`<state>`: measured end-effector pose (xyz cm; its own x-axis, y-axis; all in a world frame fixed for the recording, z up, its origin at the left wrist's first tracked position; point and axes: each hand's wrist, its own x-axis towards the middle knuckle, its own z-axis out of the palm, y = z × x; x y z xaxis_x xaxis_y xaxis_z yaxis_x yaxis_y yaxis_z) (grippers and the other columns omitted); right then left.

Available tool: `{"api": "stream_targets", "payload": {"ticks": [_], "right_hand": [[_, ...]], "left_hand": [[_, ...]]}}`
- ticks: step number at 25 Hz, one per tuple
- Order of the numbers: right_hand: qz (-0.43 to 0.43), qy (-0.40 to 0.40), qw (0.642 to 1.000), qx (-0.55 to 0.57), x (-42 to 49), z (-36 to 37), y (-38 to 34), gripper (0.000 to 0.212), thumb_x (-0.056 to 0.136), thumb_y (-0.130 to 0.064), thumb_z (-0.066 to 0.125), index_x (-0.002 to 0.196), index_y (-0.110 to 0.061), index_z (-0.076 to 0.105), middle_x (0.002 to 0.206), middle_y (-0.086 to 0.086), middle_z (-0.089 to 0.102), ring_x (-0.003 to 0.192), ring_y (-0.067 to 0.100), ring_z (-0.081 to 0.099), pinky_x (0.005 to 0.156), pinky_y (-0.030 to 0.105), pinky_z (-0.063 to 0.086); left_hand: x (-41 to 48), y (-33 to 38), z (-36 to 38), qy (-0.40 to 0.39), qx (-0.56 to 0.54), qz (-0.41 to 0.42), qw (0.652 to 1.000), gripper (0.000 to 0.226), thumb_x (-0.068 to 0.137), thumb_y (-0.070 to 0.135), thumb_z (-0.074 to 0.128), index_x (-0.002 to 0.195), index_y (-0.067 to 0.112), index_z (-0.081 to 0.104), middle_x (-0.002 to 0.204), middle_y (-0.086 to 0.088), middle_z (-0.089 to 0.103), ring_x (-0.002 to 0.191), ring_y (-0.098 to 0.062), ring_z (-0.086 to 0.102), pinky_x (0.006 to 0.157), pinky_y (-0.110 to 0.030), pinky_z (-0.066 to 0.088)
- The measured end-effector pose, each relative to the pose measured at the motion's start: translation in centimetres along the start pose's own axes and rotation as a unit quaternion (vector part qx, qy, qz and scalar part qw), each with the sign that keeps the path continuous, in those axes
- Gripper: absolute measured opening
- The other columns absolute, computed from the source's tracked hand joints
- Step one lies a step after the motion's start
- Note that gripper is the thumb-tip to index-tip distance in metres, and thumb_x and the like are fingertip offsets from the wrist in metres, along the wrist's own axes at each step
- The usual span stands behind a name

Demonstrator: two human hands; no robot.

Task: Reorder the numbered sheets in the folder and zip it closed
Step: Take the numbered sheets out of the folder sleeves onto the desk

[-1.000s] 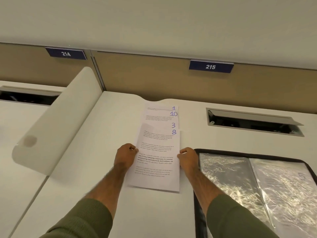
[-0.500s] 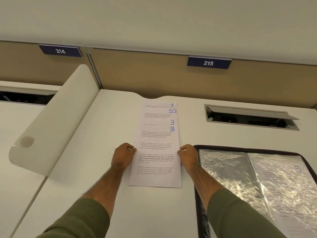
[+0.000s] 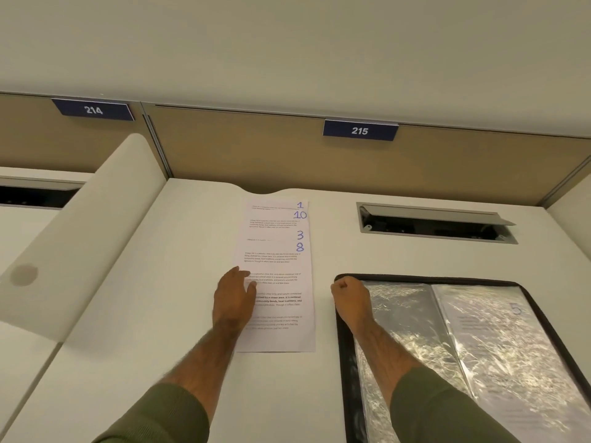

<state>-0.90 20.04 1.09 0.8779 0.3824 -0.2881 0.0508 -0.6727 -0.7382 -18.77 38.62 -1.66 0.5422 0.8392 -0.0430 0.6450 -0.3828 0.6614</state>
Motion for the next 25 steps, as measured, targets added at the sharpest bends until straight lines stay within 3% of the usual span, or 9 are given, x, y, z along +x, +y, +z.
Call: {"api": "stream_targets", "payload": {"ticks": [3,5,7,9,12,16,21,25], "right_hand": [[-0.011,0.030,0.999,-0.008,-1.0,-3.7,1.6,0.023,0.099,-0.022,0.049,0.079,-0.015,0.060,0.075,-0.003,0.064,0.067,0.013,0.056,0.059,0.028,0.047],[-0.022,0.042,0.999,-0.020,-1.7,-6.7,2.9,0.020,0.100,-0.023,0.051,0.085,-0.017,0.062,0.083,-0.004,0.066,0.074,0.012,0.059,0.069,0.029,0.052],[-0.023,0.048,0.998,-0.046,-2.0,-9.7,4.7,0.017,0.100,-0.025,0.054,0.105,-0.016,0.068,0.104,-0.002,0.070,0.091,0.015,0.064,0.084,0.030,0.053],[-0.030,0.053,0.995,-0.082,-2.1,-12.9,7.0,0.030,0.101,-0.029,0.056,0.126,-0.015,0.065,0.124,-0.001,0.067,0.110,0.017,0.063,0.095,0.028,0.047],[-0.045,0.043,0.991,-0.116,-2.0,-17.5,10.9,0.043,0.102,-0.037,0.053,0.140,-0.017,0.054,0.140,0.003,0.057,0.126,0.019,0.054,0.103,0.029,0.041],[-0.053,0.061,0.981,-0.173,-0.7,-24.0,17.9,0.057,0.102,-0.047,0.048,0.151,-0.018,0.042,0.159,0.001,0.038,0.151,0.021,0.025,0.119,0.035,0.025],[-0.100,0.033,0.967,-0.234,1.7,-32.6,25.7,0.069,0.099,-0.054,0.051,0.156,-0.020,0.033,0.162,0.000,0.033,0.152,0.022,0.022,0.122,0.038,0.023],[-0.120,-0.010,0.954,-0.273,3.4,-37.2,29.3,0.079,0.095,-0.060,0.053,0.158,-0.022,0.024,0.165,0.003,0.026,0.152,0.026,0.022,0.120,0.044,0.028]], "left_hand": [[-1.1,2.4,2.1,-0.012,0.038,0.031,0.999,0.047,0.102,0.030,0.054,0.146,0.015,0.051,0.163,-0.008,0.031,0.152,-0.026,0.023,0.124,-0.039,0.020],[-2.0,4.5,3.6,-0.017,0.034,0.055,0.998,0.049,0.102,0.031,0.053,0.148,0.015,0.048,0.165,-0.008,0.026,0.153,-0.027,0.018,0.125,-0.040,0.018],[-3.1,6.9,5.0,-0.014,0.034,0.078,0.996,0.050,0.103,0.032,0.052,0.150,0.015,0.046,0.166,-0.007,0.024,0.154,-0.026,0.016,0.125,-0.041,0.017],[-4.3,9.5,6.6,-0.018,0.041,0.099,0.994,0.052,0.104,0.034,0.051,0.152,0.015,0.043,0.166,-0.006,0.023,0.155,-0.025,0.015,0.125,-0.041,0.015],[-6.7,13.8,9.7,-0.031,0.048,0.121,0.991,0.055,0.106,0.039,0.044,0.156,0.018,0.035,0.168,-0.004,0.016,0.156,-0.023,0.010,0.126,-0.040,0.011],[-10.1,19.9,15.1,-0.058,0.047,0.139,0.988,0.061,0.105,0.042,0.044,0.159,0.017,0.027,0.169,-0.003,0.010,0.156,-0.022,0.007,0.126,-0.039,0.010],[-17.5,27.3,23.7,-0.100,0.055,0.128,0.985,0.067,0.105,0.047,0.039,0.161,0.017,0.017,0.170,-0.003,0.001,0.156,-0.022,-0.001,0.127,-0.042,0.008],[-22.5,30.9,29.1,-0.137,0.102,0.152,0.973,0.077,0.102,0.063,0.025,0.162,0.021,-0.001,0.168,0.000,-0.015,0.154,-0.020,-0.016,0.126,-0.040,-0.006]]}}
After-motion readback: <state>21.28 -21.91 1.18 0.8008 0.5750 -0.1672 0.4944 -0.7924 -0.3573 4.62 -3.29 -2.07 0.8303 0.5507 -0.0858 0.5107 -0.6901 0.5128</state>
